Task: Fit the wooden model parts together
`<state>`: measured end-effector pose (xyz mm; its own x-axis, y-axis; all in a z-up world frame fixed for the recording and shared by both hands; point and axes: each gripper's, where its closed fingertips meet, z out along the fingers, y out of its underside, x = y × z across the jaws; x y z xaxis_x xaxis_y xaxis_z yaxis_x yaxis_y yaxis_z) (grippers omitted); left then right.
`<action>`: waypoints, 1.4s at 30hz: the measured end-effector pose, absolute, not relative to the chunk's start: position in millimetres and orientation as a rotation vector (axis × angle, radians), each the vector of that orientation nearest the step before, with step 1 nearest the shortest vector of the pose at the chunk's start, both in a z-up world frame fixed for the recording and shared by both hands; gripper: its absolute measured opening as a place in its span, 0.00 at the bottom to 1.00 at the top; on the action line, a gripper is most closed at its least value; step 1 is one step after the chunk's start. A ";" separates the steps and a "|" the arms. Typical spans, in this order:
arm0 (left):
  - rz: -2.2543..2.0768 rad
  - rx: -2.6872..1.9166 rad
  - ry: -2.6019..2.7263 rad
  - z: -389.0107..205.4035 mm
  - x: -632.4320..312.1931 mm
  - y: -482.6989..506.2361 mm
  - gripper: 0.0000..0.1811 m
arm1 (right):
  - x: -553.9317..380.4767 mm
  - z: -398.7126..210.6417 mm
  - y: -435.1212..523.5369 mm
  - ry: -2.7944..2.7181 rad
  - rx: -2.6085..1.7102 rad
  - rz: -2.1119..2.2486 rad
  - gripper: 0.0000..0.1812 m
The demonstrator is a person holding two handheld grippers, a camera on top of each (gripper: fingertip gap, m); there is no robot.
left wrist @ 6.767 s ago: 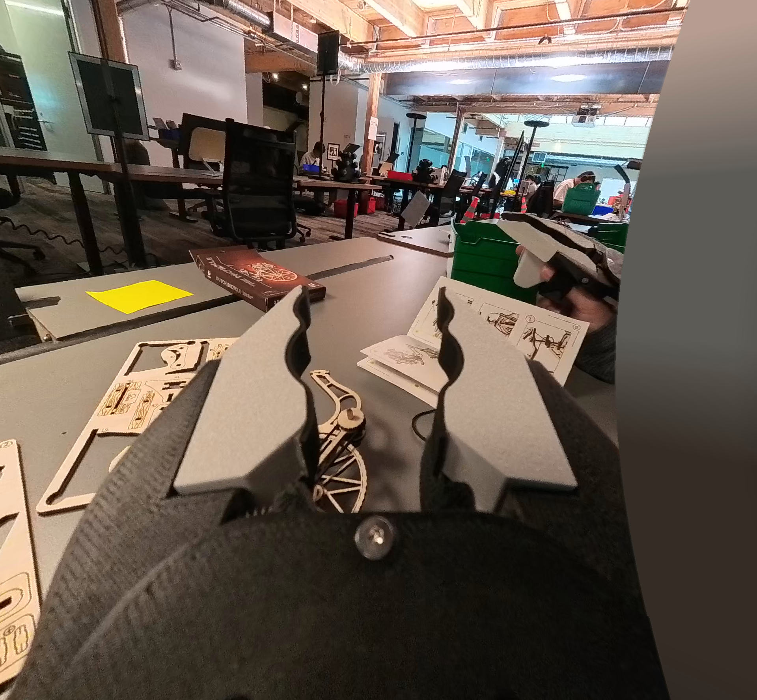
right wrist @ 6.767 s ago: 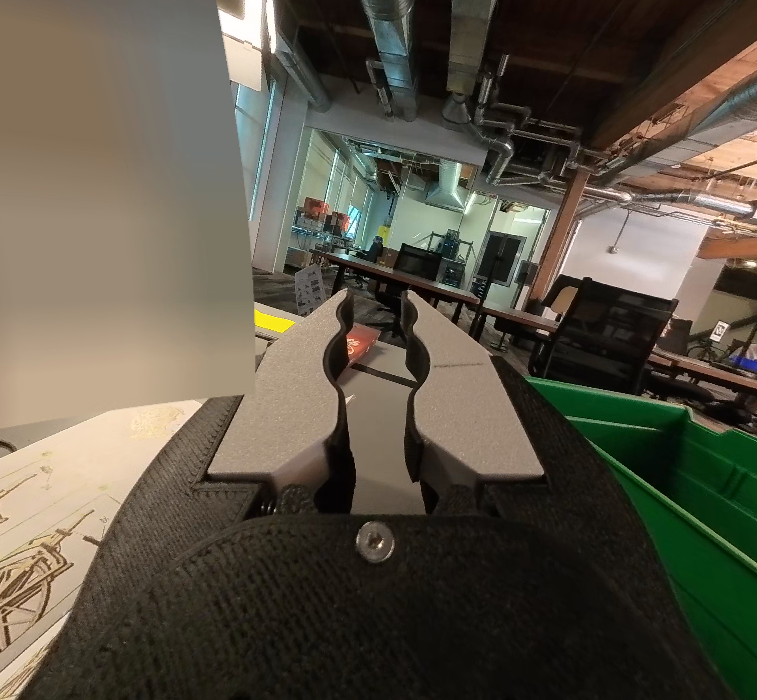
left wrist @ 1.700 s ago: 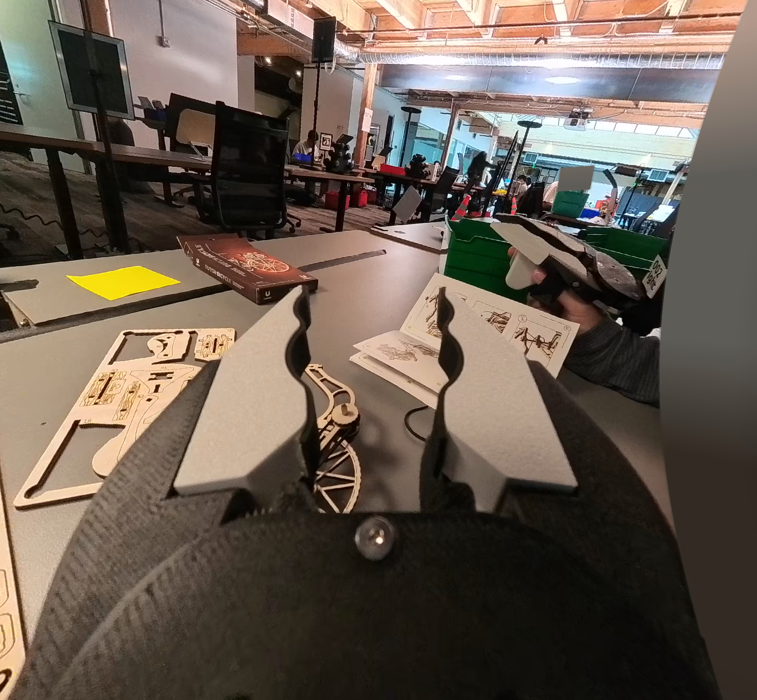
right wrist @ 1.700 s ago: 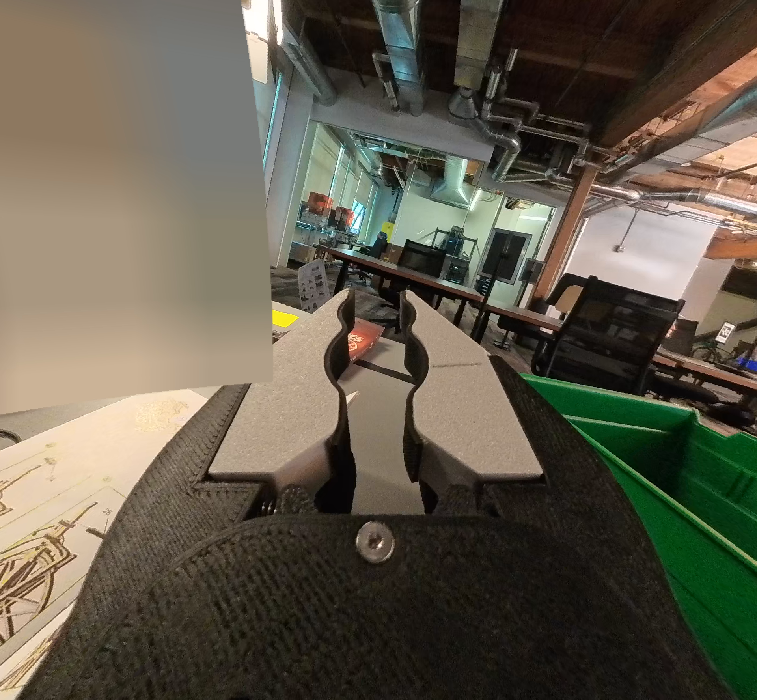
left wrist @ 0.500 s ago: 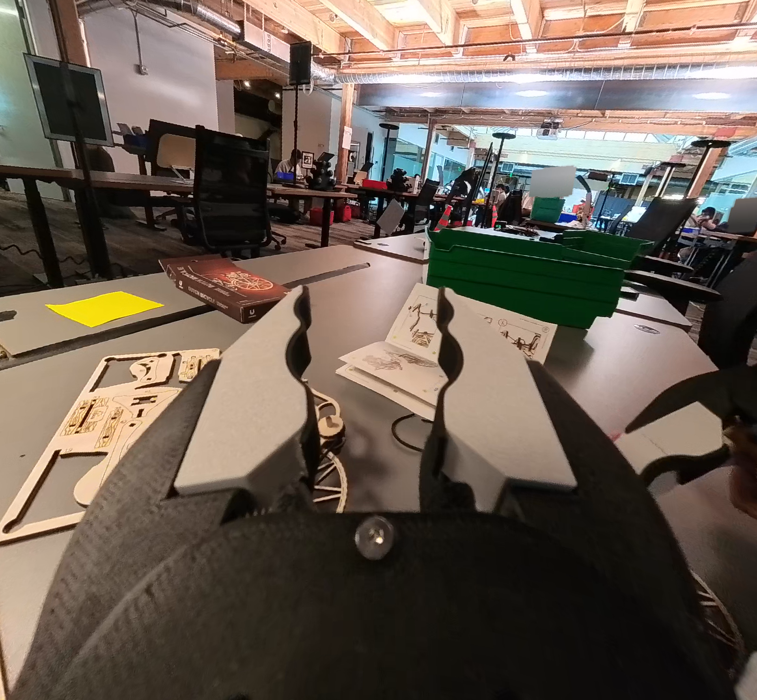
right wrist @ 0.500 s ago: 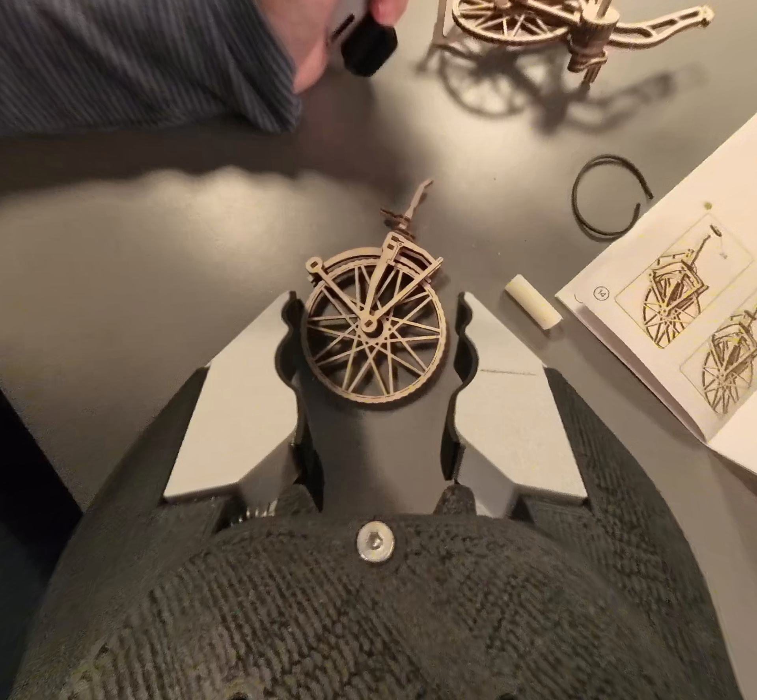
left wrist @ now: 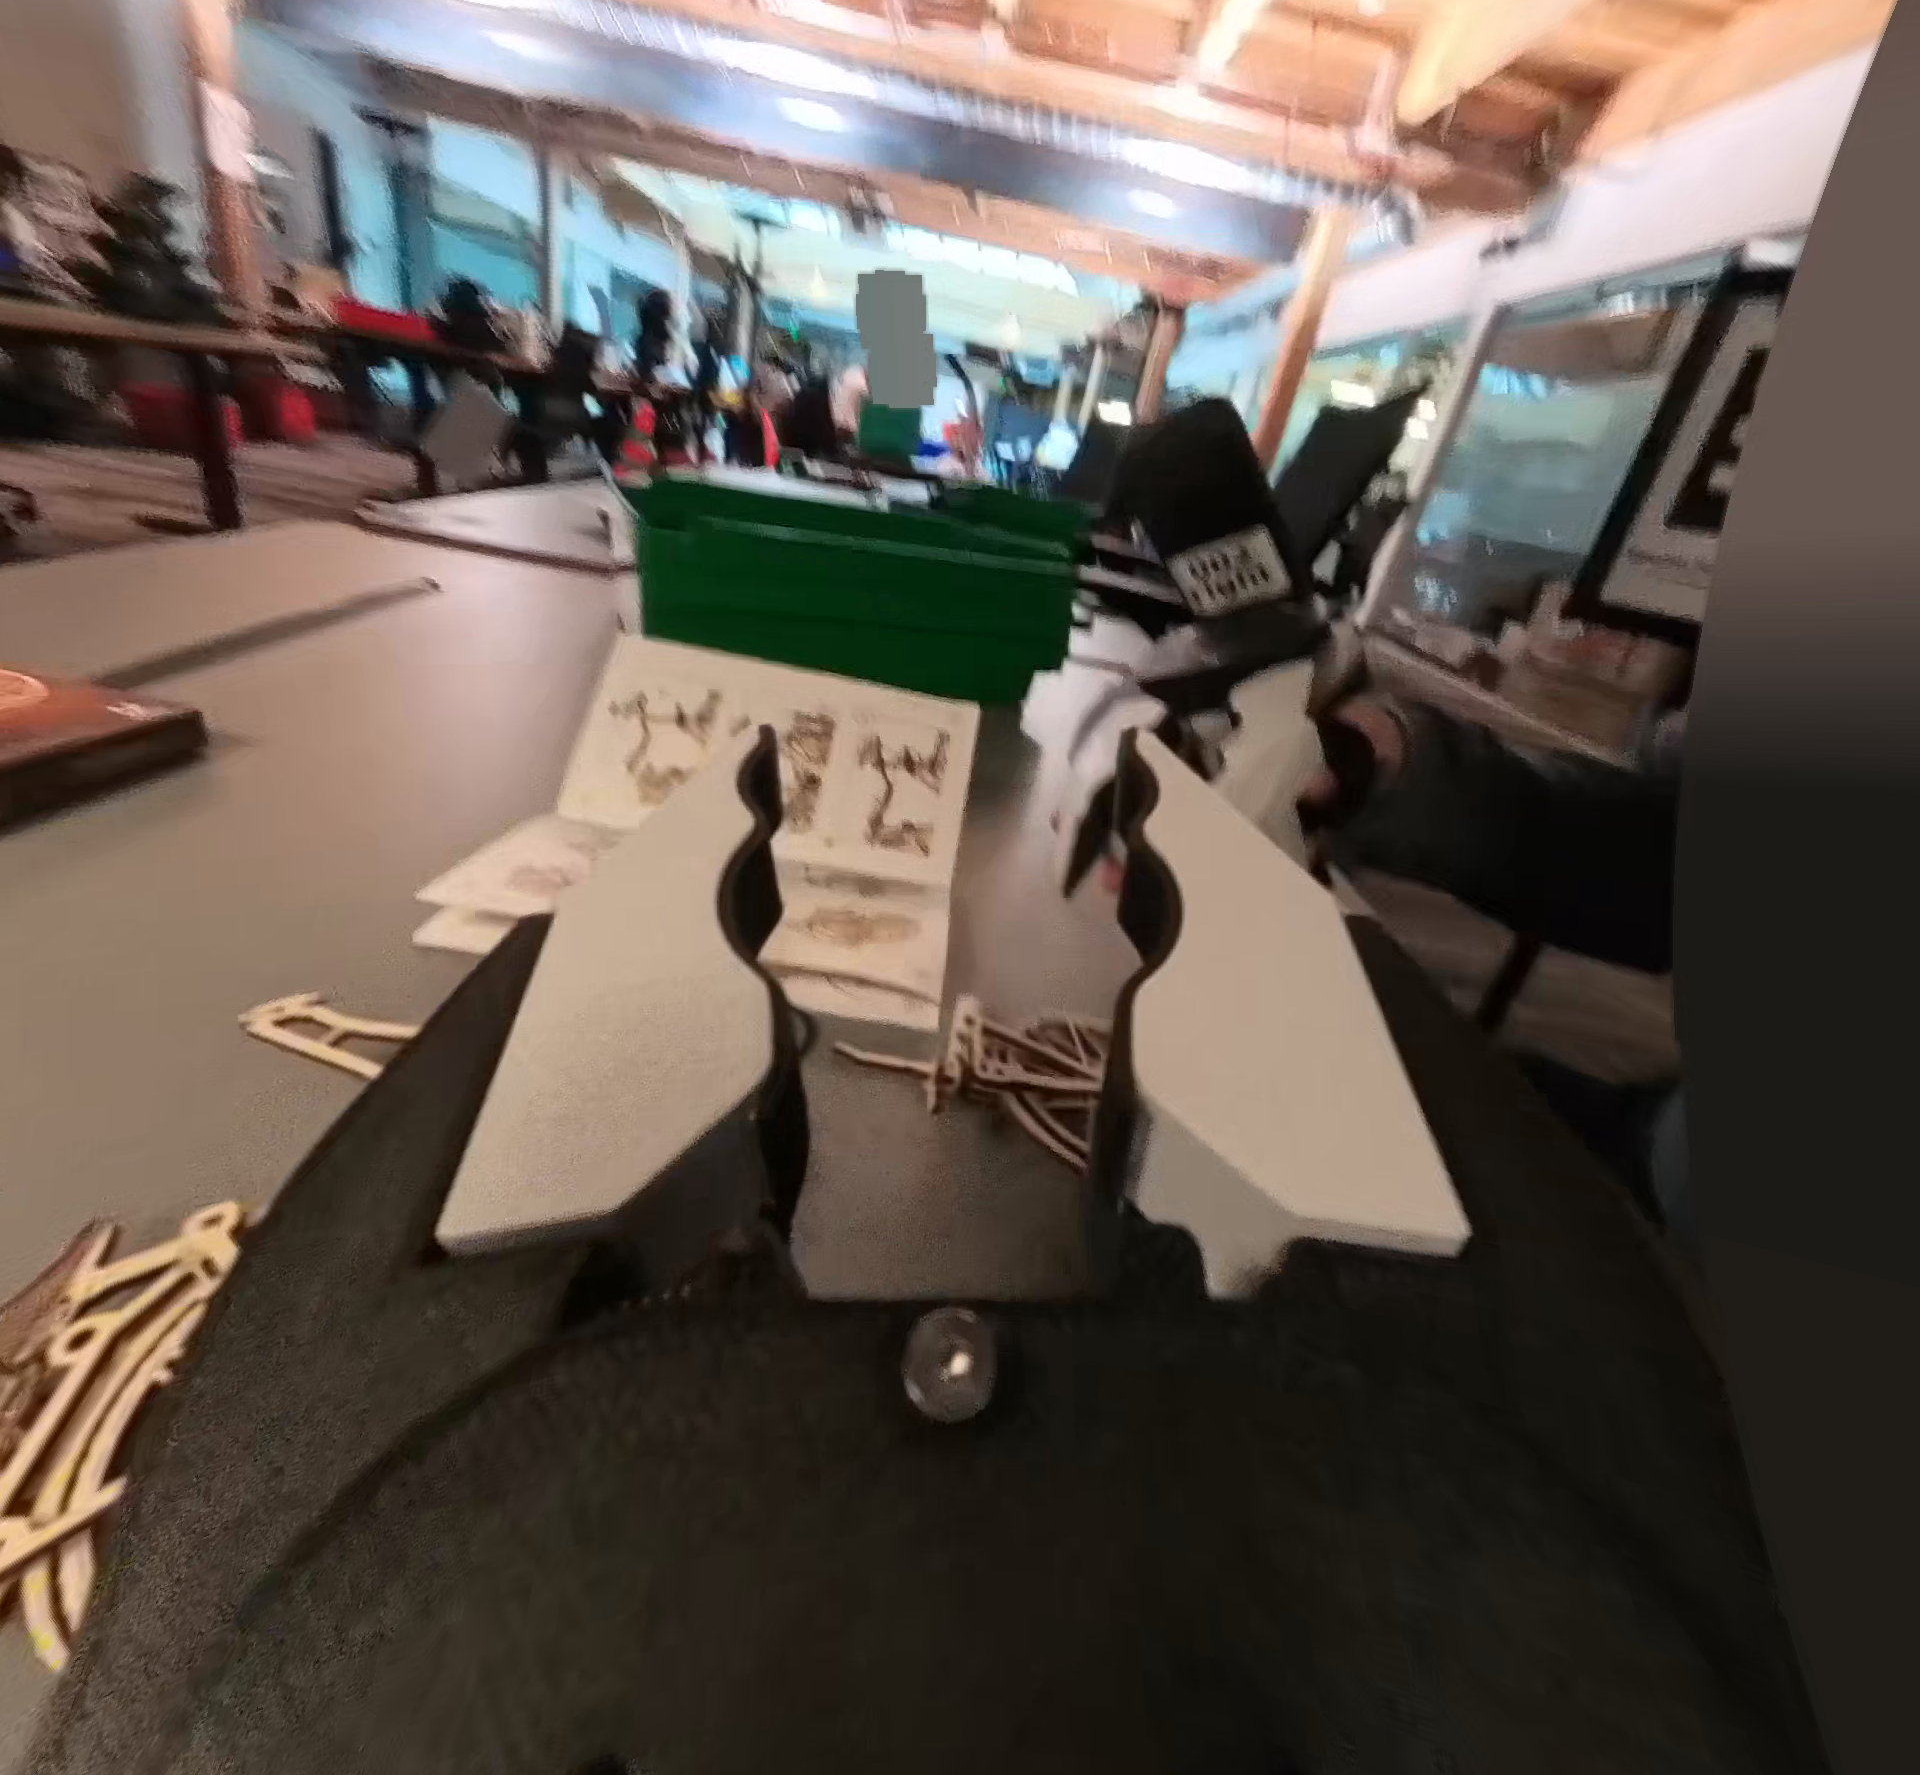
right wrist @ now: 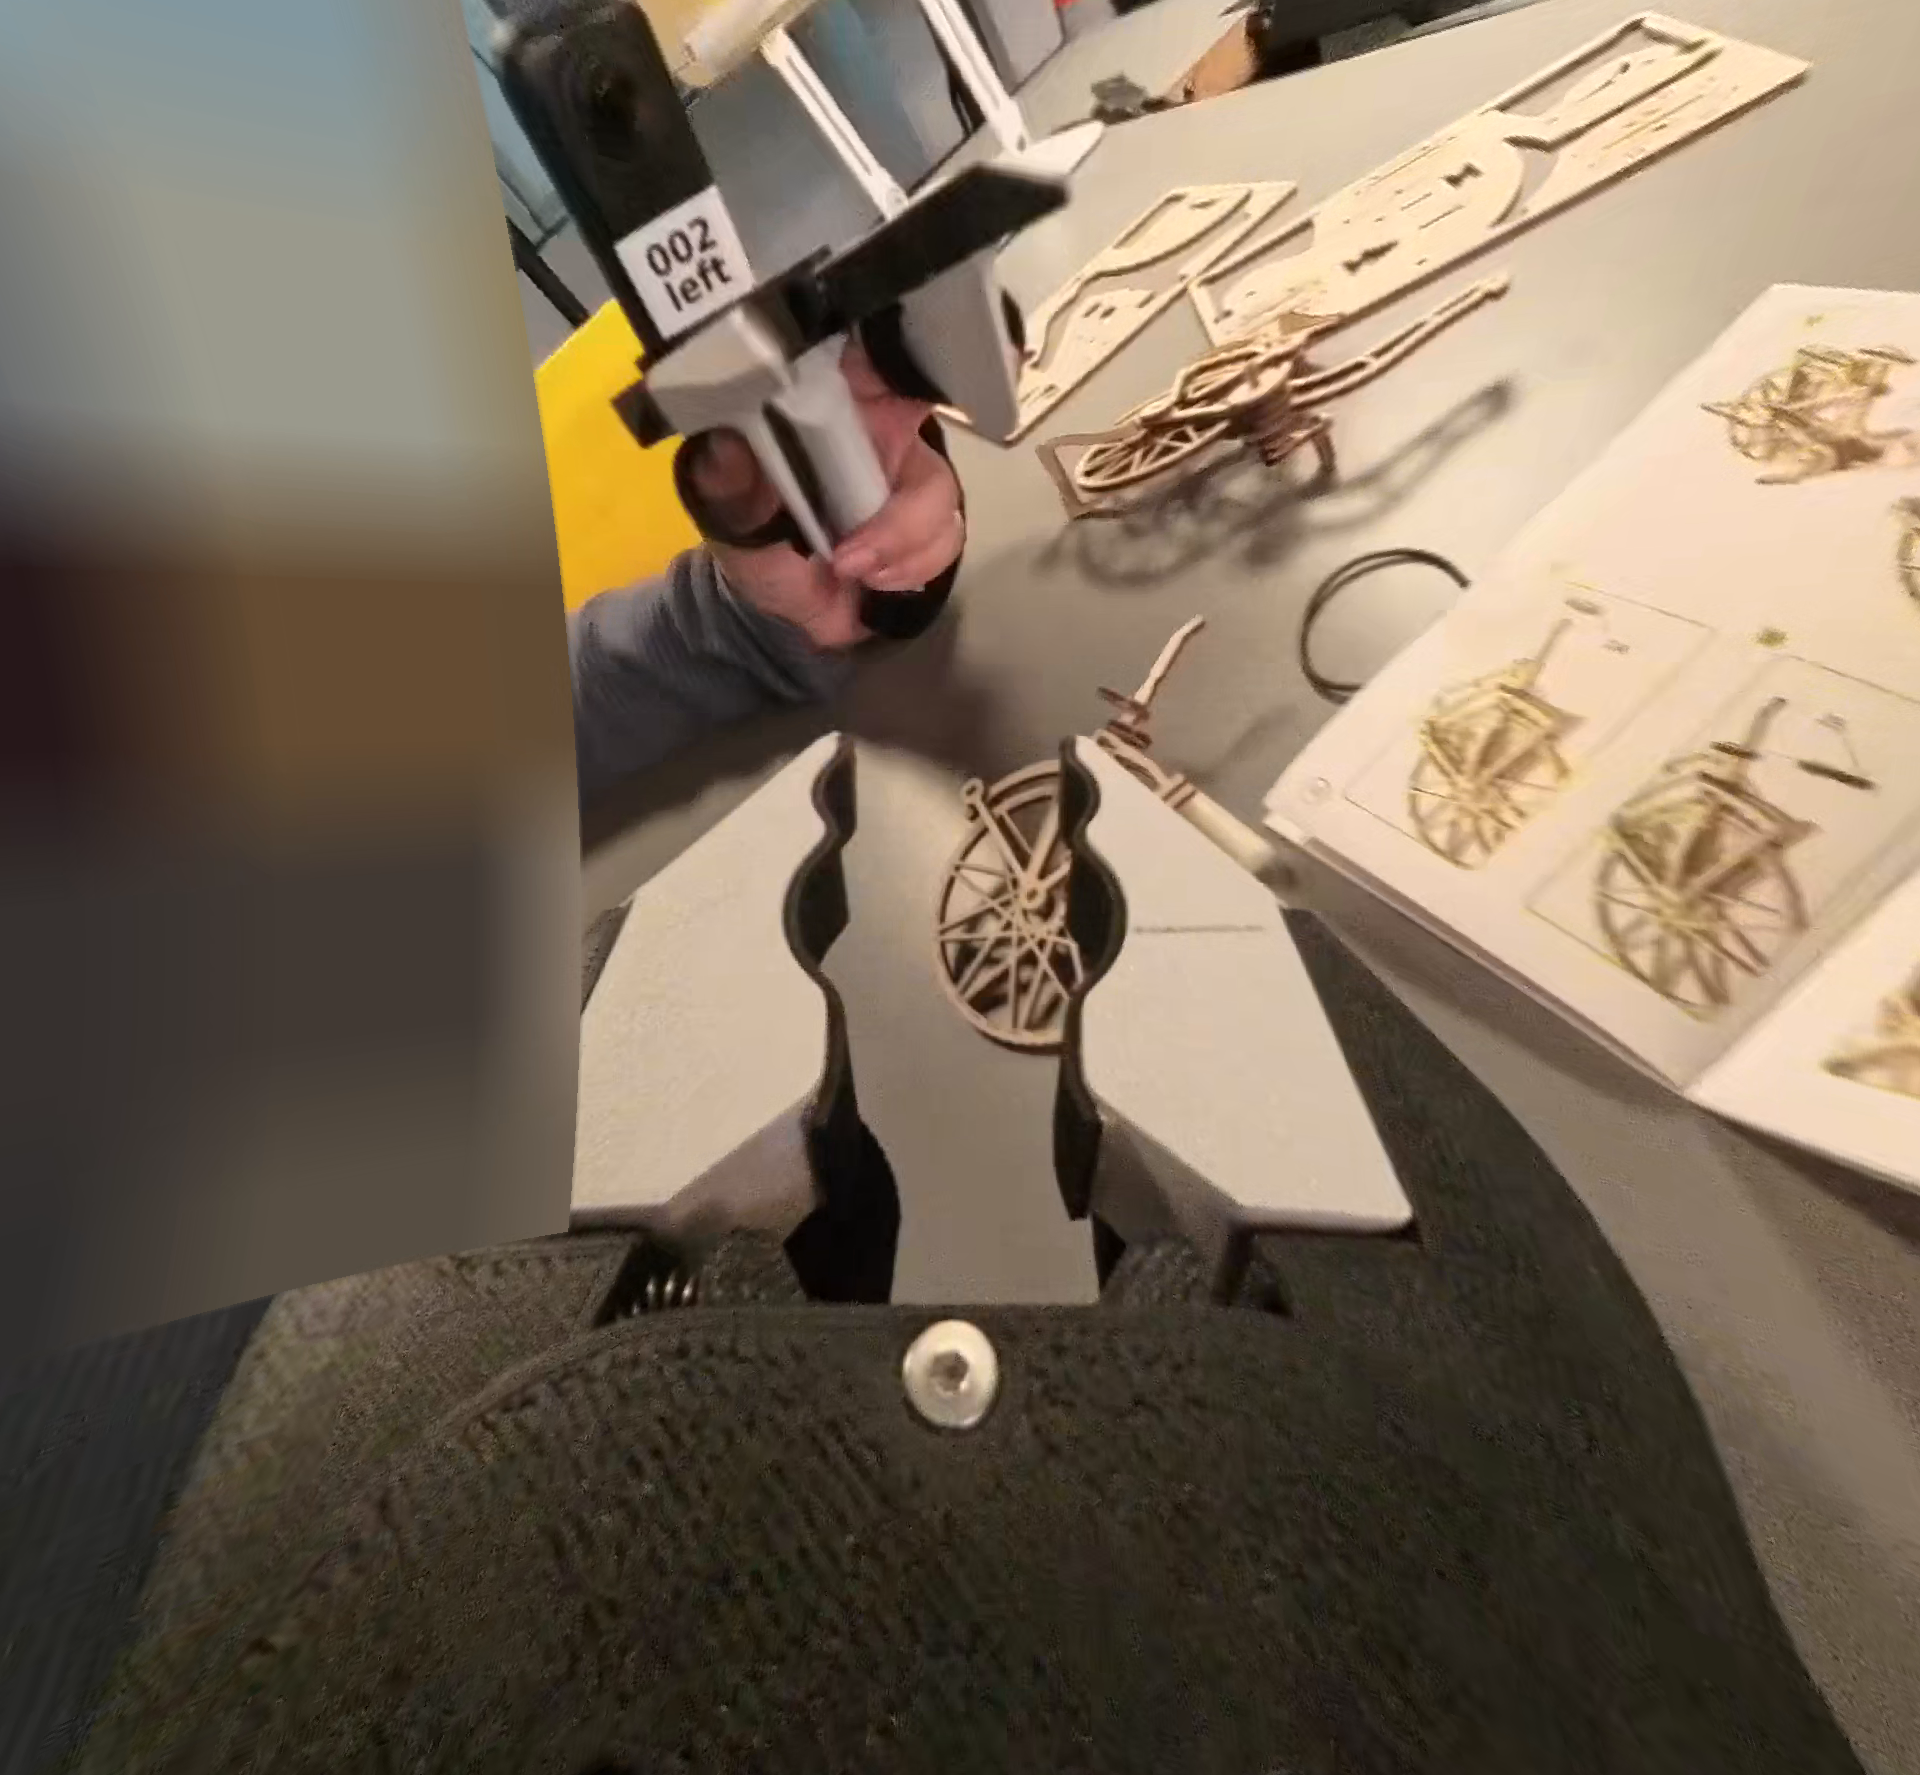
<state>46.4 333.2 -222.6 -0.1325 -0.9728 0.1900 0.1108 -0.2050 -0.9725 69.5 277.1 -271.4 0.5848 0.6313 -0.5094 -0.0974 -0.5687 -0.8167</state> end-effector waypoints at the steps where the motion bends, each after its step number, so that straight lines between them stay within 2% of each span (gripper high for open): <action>1: -1.469 -1.220 1.156 -229.9 48.8 330.0 0.35 | 75.6 -273.4 277.0 -0.439 -1.942 1.041 0.21; 4: -1.305 -1.219 1.192 -236.4 51.2 331.6 0.35 | 83.1 -286.0 276.2 -0.572 -1.965 0.812 0.27; 8: -1.141 -1.224 1.075 -230.3 44.4 351.2 0.33 | 73.3 -310.7 286.9 -0.785 -2.094 0.434 0.27; 17: -1.266 -1.250 0.911 -219.4 24.4 364.1 0.34 | 63.5 -328.3 307.1 -0.904 -2.270 0.552 0.17; 23: -1.376 -1.331 0.954 -228.5 24.5 359.5 0.32 | 54.2 -323.0 301.8 -1.047 -2.221 0.530 0.03; 34: -1.915 -1.609 1.299 -259.3 39.5 299.4 0.16 | 42.8 -287.4 280.0 -1.305 -1.882 0.379 0.01; 37: -1.916 -1.610 1.403 -263.5 38.6 286.1 0.15 | 44.2 -279.8 282.0 -1.299 -1.848 0.322 0.01; 41: -1.866 -1.555 1.441 -262.1 37.2 283.2 0.03 | 44.7 -268.7 282.8 -1.257 -1.802 0.346 0.02; 42: -1.857 -1.540 1.442 -260.9 37.0 283.0 0.03 | 44.7 -266.8 282.5 -1.252 -1.792 0.346 0.02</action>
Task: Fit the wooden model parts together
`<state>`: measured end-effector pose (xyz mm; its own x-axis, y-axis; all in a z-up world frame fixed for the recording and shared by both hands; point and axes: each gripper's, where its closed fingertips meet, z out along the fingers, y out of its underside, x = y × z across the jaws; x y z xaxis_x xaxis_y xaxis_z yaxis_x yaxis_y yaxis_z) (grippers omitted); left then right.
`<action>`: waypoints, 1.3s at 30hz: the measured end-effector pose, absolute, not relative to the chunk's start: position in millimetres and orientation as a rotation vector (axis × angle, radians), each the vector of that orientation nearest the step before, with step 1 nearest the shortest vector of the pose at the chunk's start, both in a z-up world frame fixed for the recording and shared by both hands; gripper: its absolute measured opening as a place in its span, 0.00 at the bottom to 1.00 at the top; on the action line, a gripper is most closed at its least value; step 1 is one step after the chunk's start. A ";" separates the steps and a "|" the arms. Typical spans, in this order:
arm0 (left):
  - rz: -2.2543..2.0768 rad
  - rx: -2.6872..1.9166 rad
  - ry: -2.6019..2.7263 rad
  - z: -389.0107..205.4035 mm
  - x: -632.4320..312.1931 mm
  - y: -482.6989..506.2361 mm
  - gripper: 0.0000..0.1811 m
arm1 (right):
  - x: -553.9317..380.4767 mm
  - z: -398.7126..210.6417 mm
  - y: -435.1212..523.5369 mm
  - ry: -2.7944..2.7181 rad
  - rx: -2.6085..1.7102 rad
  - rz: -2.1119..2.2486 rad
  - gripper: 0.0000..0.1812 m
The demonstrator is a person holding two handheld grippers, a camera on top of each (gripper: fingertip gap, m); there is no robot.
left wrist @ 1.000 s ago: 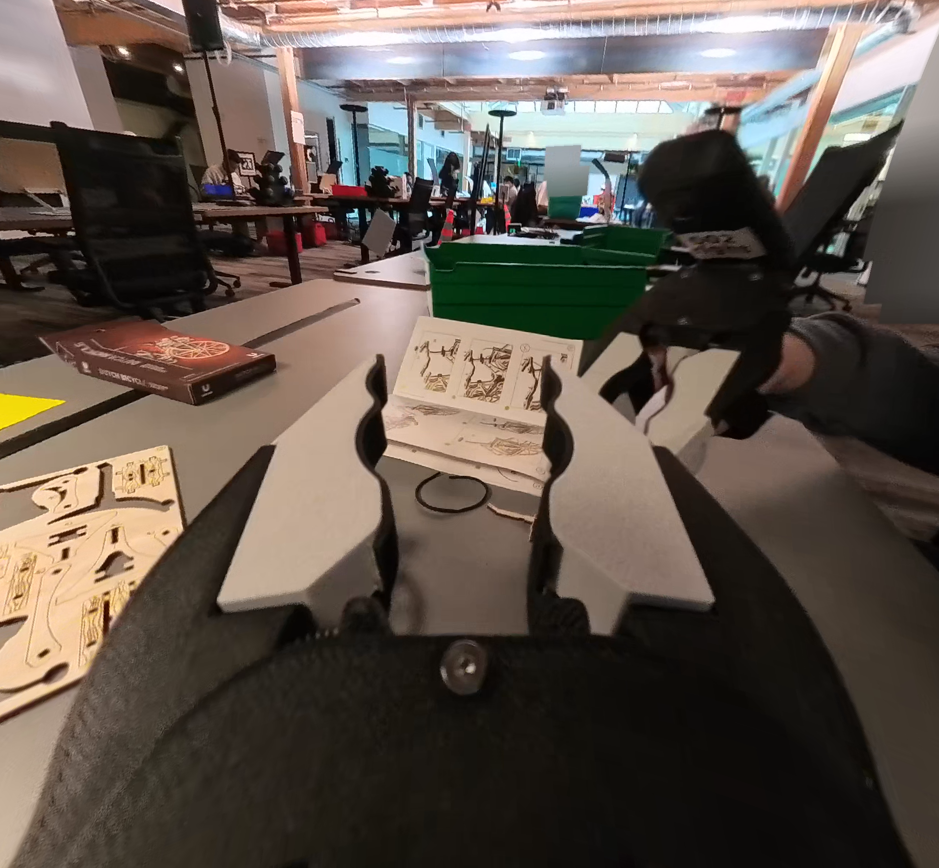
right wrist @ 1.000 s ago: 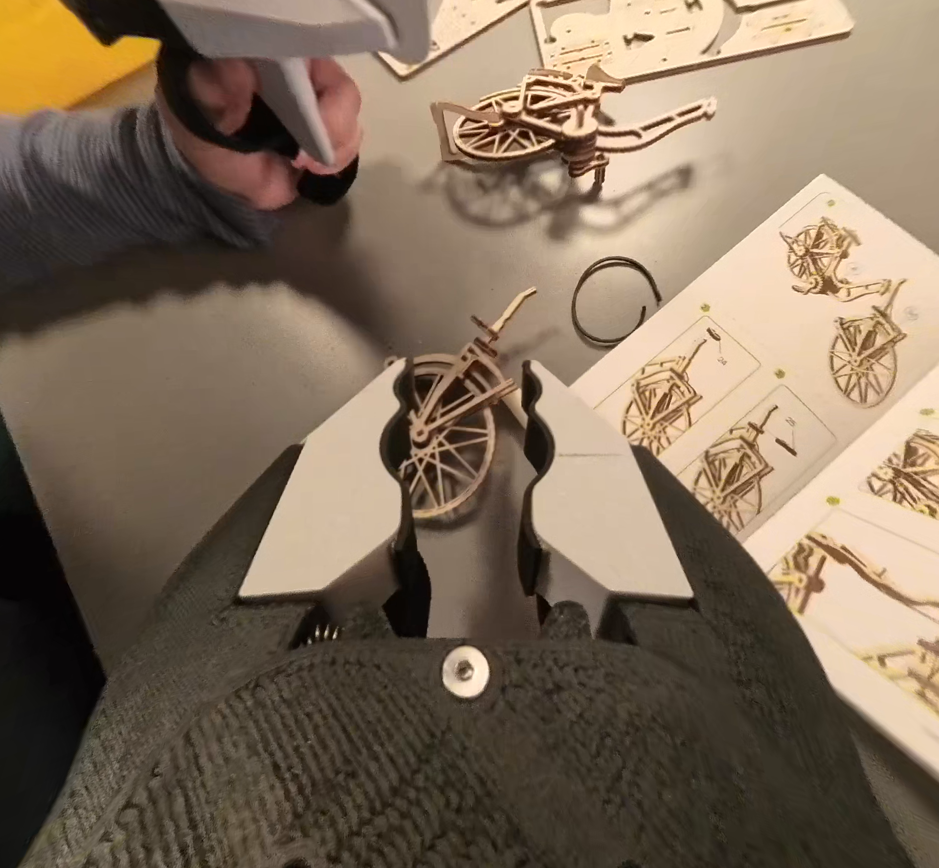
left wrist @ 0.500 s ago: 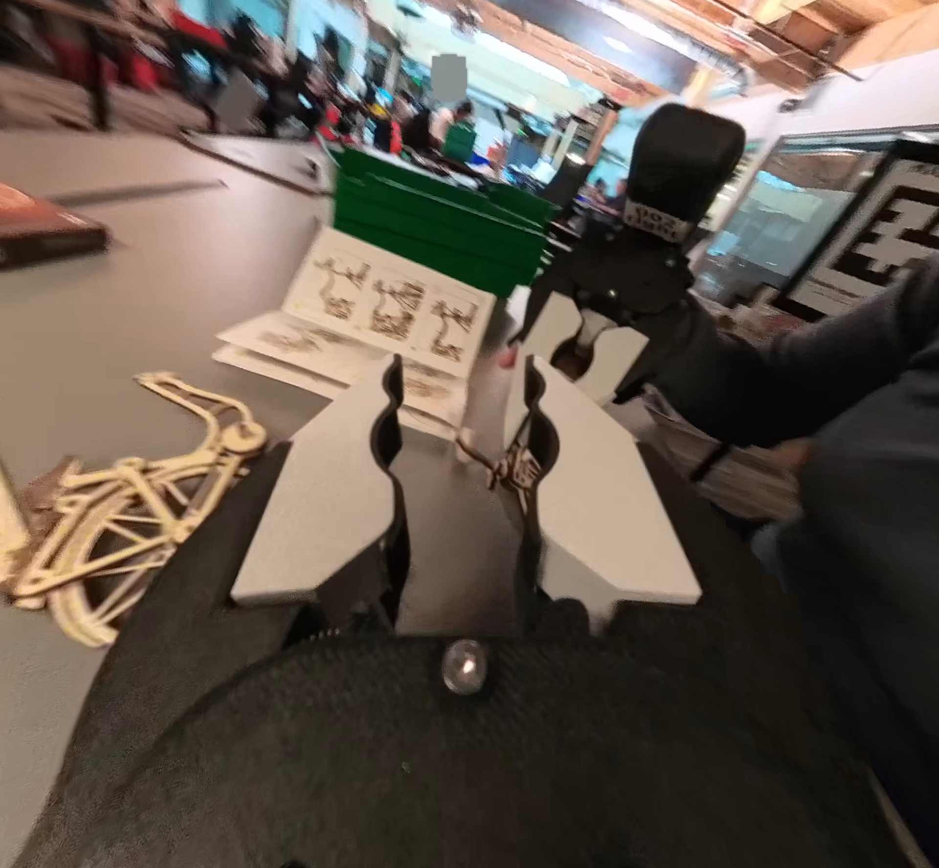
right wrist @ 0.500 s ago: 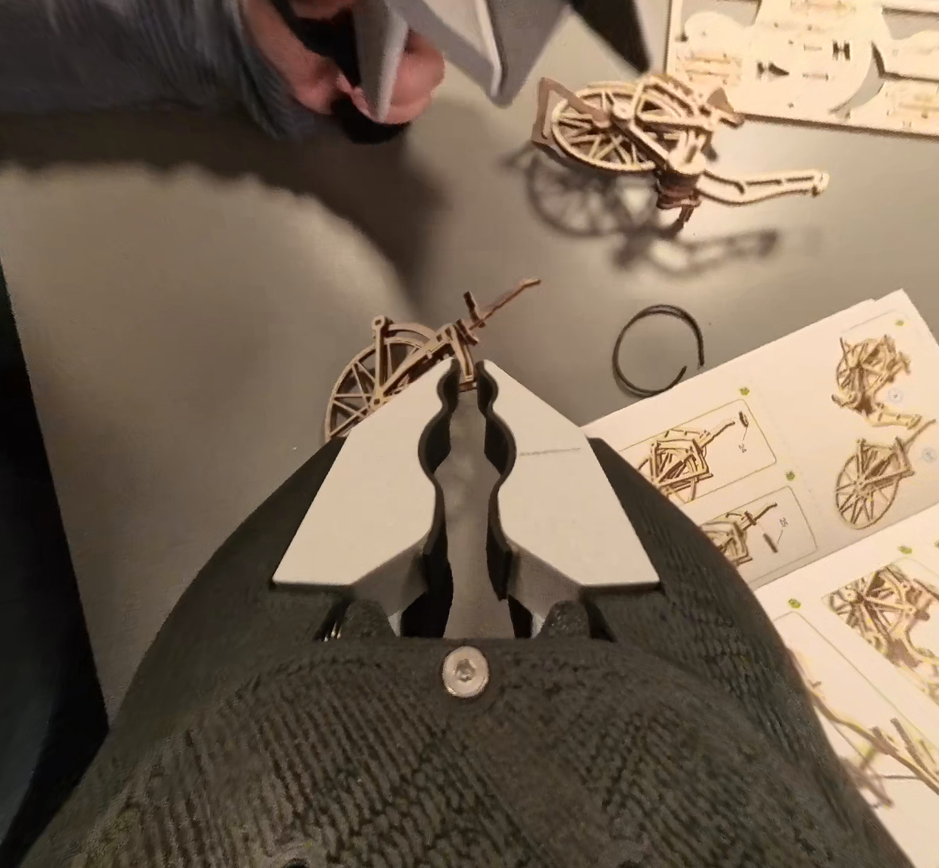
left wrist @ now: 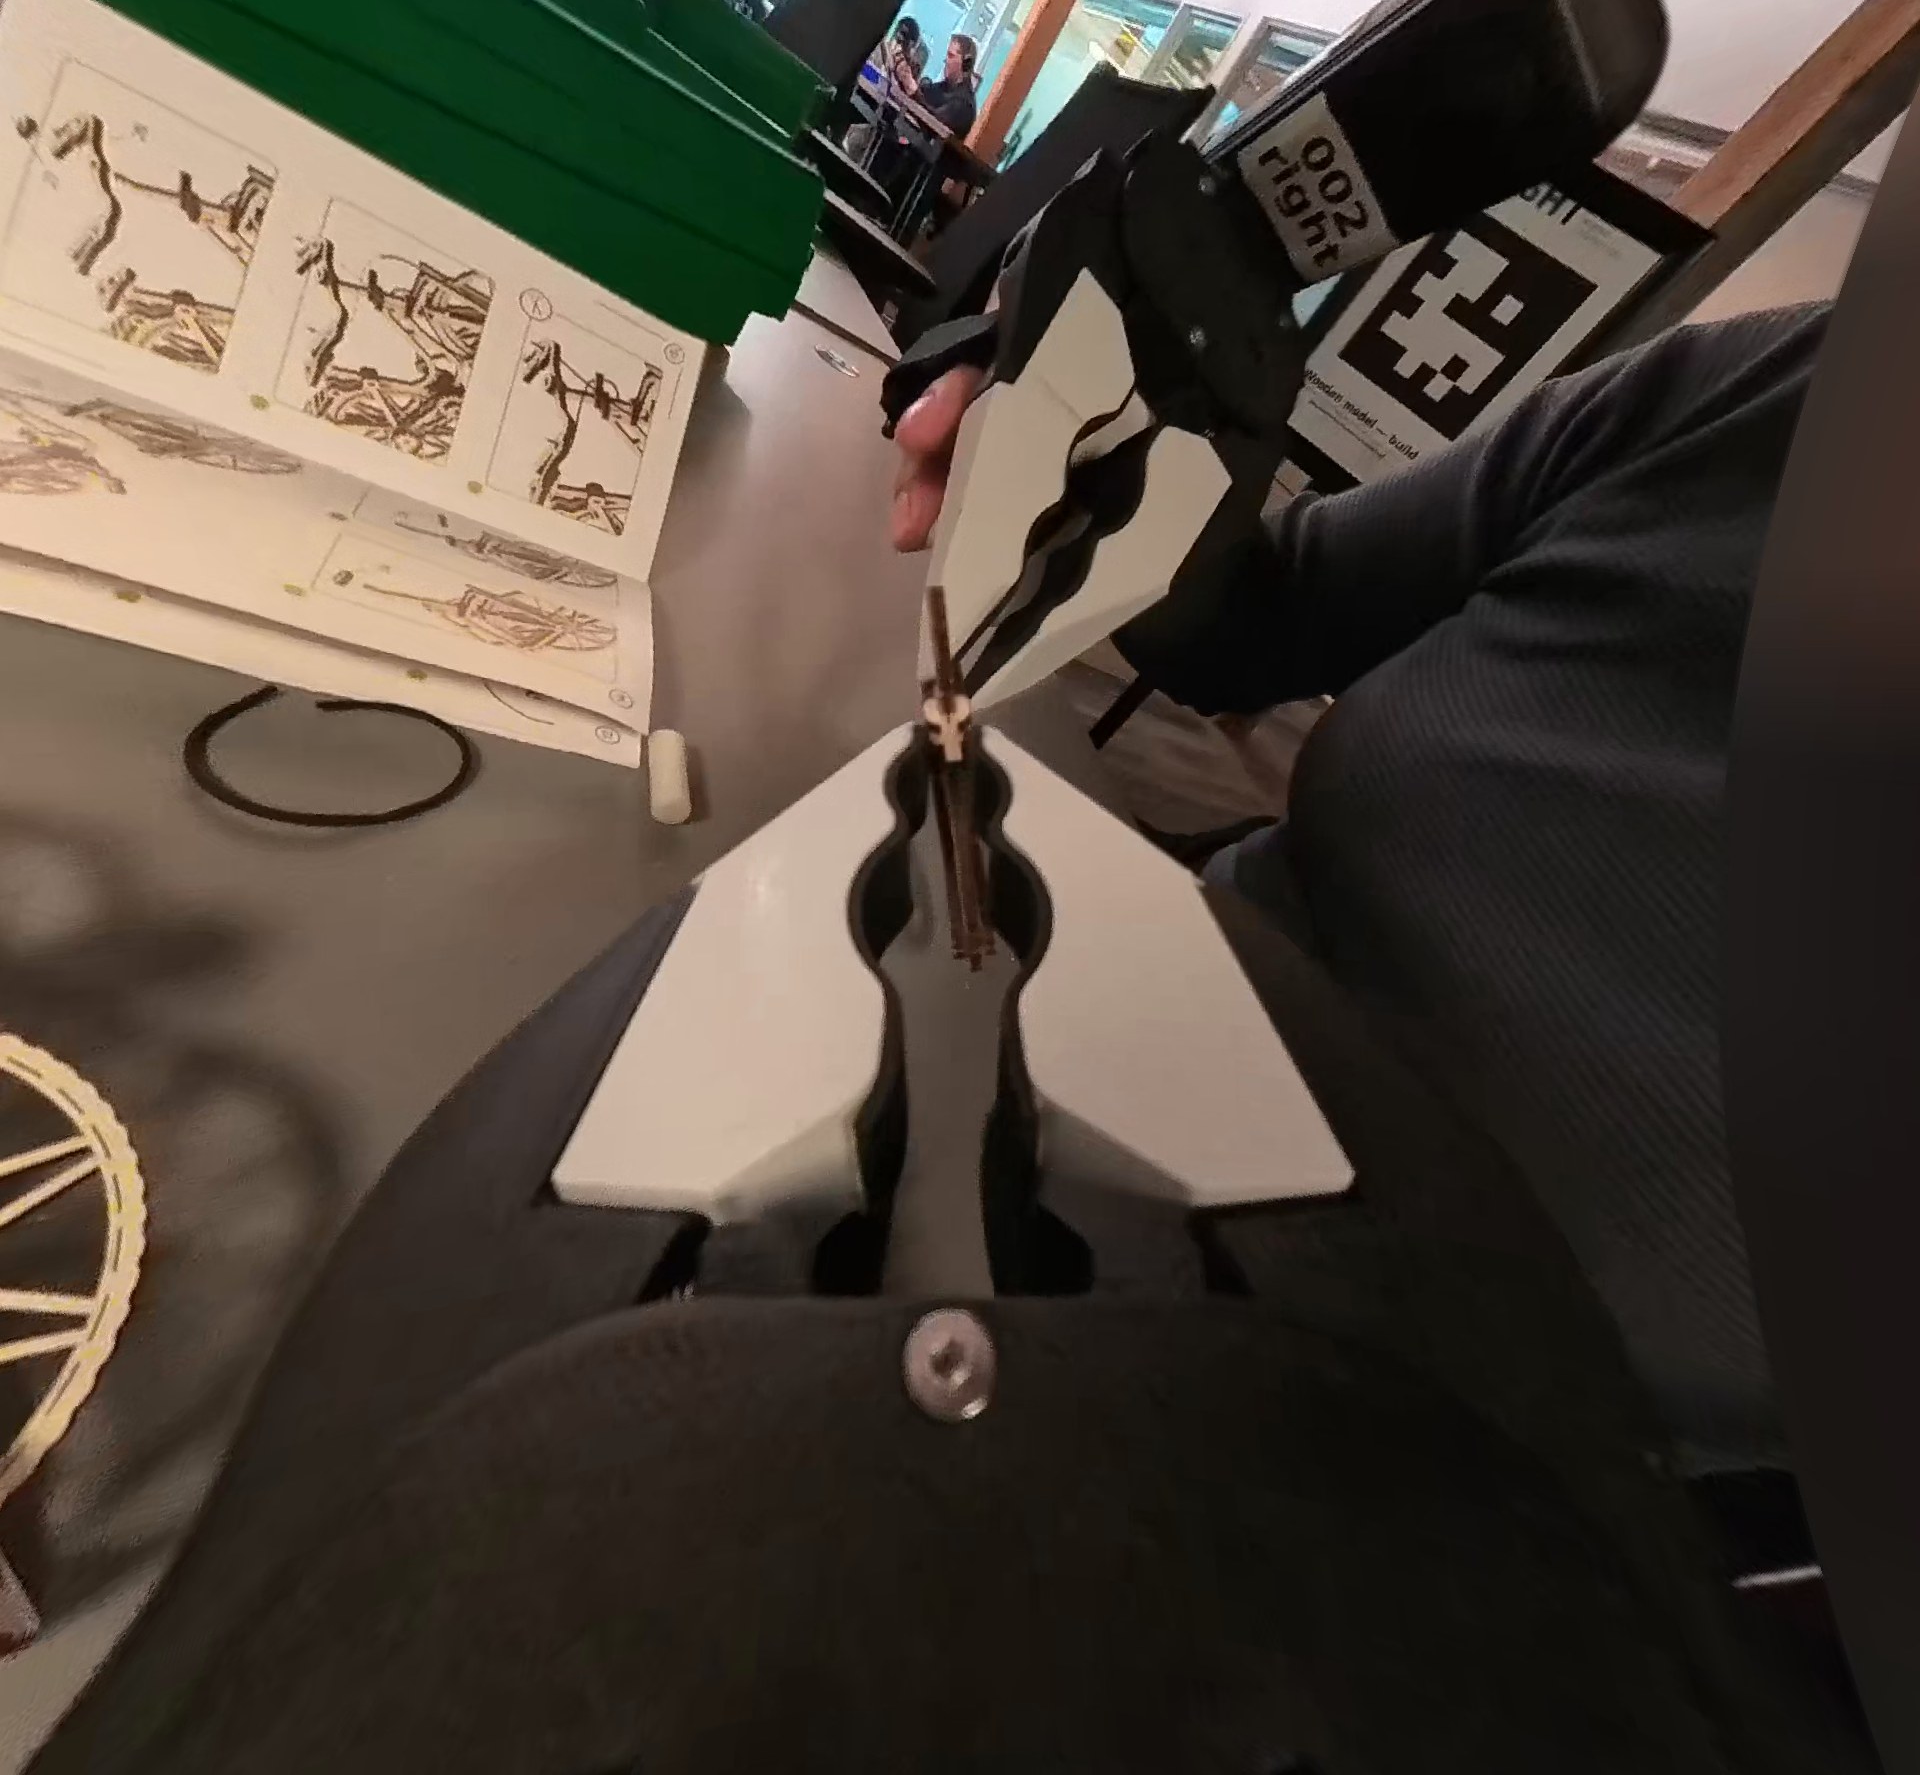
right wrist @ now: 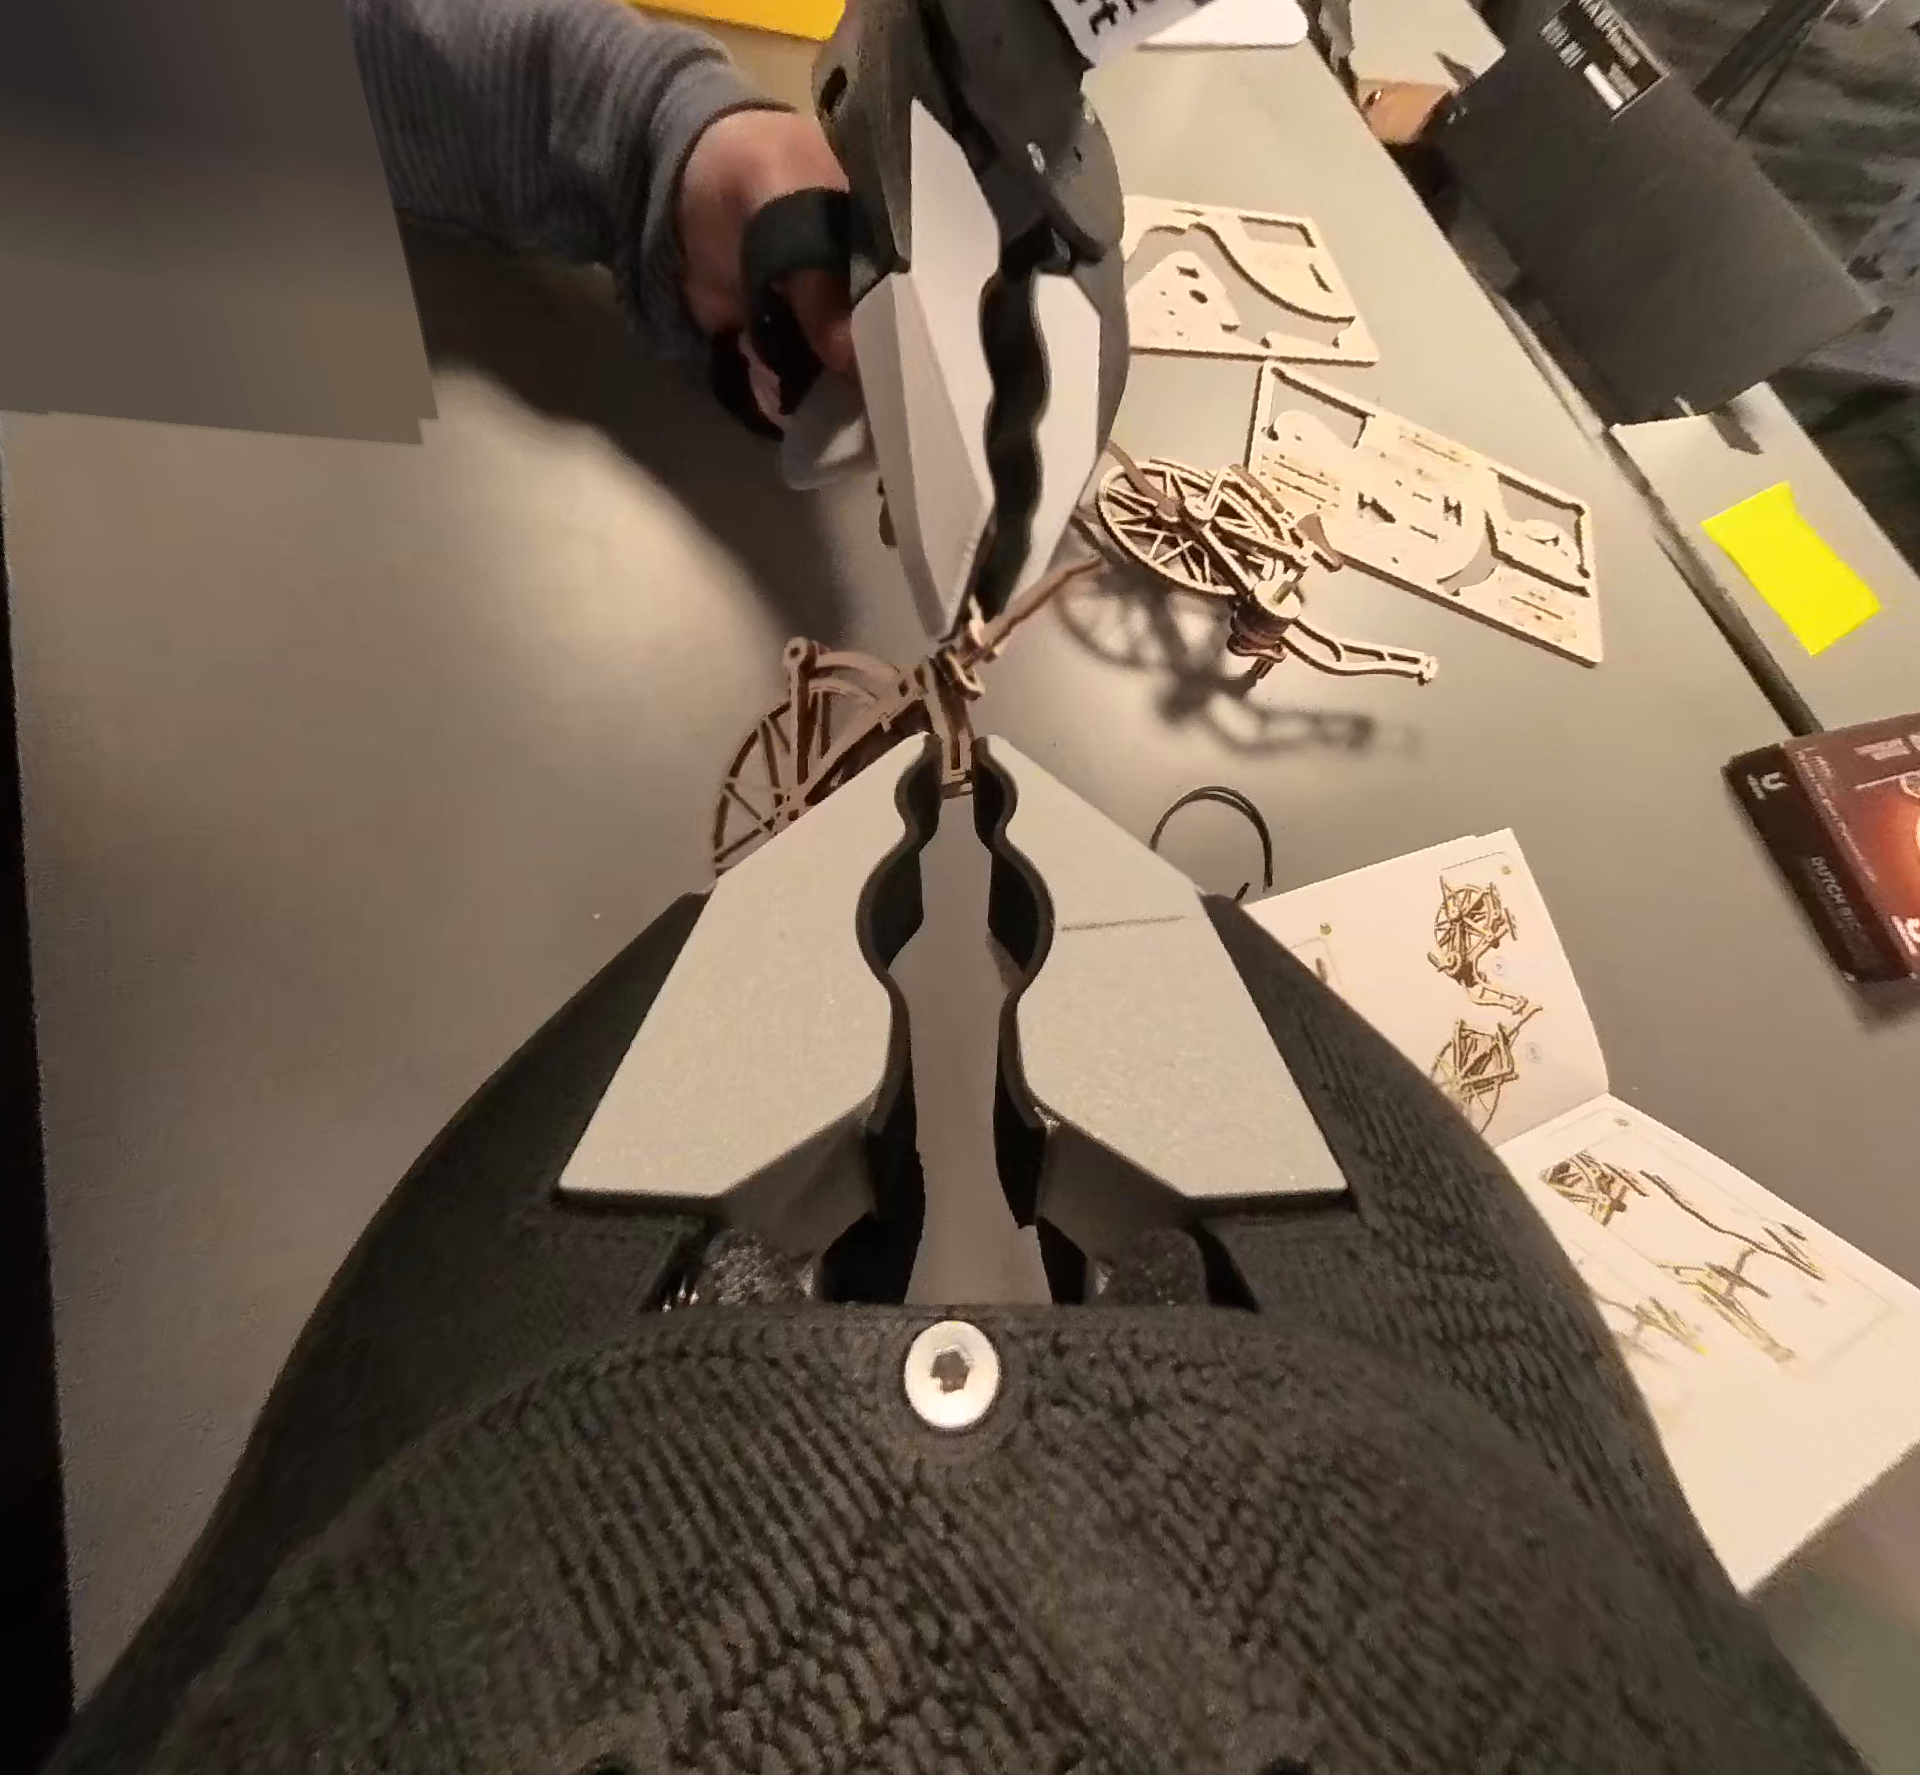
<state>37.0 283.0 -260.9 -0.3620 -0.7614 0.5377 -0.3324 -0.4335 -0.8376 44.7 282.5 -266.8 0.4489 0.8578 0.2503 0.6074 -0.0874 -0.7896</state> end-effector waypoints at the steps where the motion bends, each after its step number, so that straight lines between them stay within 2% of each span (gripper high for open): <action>1: -1.848 -1.527 1.443 -259.9 37.0 283.1 0.03 | 44.6 -265.4 282.5 -1.249 -1.785 0.343 0.01; 7: -1.794 -1.481 1.423 -255.7 38.6 284.8 0.01 | 45.5 -261.2 283.7 -1.237 -1.752 0.318 0.02; 10: -1.741 -1.408 1.442 -246.5 38.7 281.1 0.01 | 43.0 -255.1 284.4 -1.130 -1.778 0.467 0.10; 15: -1.707 -1.366 1.490 -245.5 39.6 273.1 0.01 | 38.4 -240.6 281.0 -1.012 -1.742 0.755 0.05; 35: -1.695 -1.306 1.561 -241.3 40.1 259.9 0.01 | 30.1 -246.9 268.8 -1.111 -1.735 0.808 0.04; 39: -1.622 -1.352 1.480 -239.3 22.2 291.0 0.01 | 55.4 -235.4 269.4 -1.034 -1.714 0.796 0.04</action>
<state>22.2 291.0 -239.3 -0.3384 -0.8911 0.3022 -0.2200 -0.2373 -0.9462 55.4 269.4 -235.4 0.4310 0.9006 -0.0557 0.2834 -0.1938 -0.9392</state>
